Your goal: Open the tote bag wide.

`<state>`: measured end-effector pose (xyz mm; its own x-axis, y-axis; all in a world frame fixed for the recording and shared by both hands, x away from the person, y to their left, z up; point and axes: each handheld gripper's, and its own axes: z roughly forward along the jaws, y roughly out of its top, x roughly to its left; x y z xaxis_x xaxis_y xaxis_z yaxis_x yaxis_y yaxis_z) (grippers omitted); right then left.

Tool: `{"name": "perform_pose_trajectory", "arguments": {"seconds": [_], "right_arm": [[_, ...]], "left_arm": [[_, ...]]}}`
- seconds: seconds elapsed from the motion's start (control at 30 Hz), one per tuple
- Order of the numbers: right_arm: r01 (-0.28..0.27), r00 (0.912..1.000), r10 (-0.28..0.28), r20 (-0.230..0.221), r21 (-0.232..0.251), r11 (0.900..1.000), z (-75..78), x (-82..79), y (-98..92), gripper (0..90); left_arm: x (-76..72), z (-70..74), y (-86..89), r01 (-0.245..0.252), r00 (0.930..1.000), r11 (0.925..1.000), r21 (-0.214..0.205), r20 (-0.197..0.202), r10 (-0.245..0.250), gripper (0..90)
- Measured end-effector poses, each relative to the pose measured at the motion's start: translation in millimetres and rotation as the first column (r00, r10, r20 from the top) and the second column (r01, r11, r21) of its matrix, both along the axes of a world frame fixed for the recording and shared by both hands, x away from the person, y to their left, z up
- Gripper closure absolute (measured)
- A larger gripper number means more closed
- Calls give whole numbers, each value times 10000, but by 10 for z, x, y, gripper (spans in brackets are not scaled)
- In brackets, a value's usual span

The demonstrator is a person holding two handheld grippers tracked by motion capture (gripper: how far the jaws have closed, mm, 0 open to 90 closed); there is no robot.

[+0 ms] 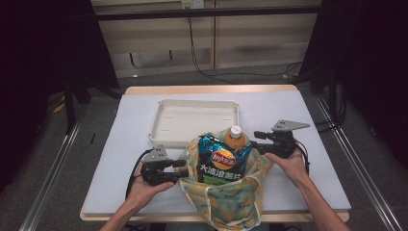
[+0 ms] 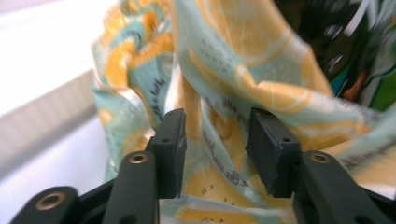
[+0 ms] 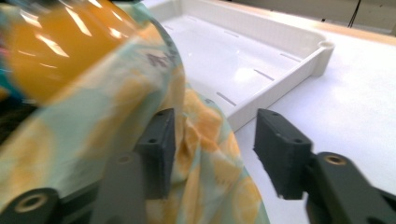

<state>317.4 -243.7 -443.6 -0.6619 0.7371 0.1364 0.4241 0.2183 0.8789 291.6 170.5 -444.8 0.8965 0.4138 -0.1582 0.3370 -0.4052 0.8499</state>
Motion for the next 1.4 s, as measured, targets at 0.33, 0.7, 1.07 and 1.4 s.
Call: {"name": "perform_pose_trajectory", "arguments": {"seconds": [0.33, 0.7, 1.07, 1.4], "right_arm": [[-455, 9977, 427, 524, 549, 9975, 283, -555, -128, 545], [-1829, 9816, 1761, 735, 1003, 9780, 415, -1037, -13, 457], [-2961, 9551, 2943, 350, 678, 9527, 270, -1096, 209, 615], [-3037, 9511, 2984, 796, 654, 9505, 344, -1365, 96, 900]], "left_arm": [[-215, 230, 118, 287, 9994, 9892, -1438, 241, -255, 564], [-530, 326, -138, 1623, 9866, 9708, -1770, 463, -1565, 498], [-638, 134, -317, 3003, 9538, 9497, -883, 298, -2988, 861], [-670, 53, -374, 3121, 9496, 9500, 27, 292, -3120, 900]]}}
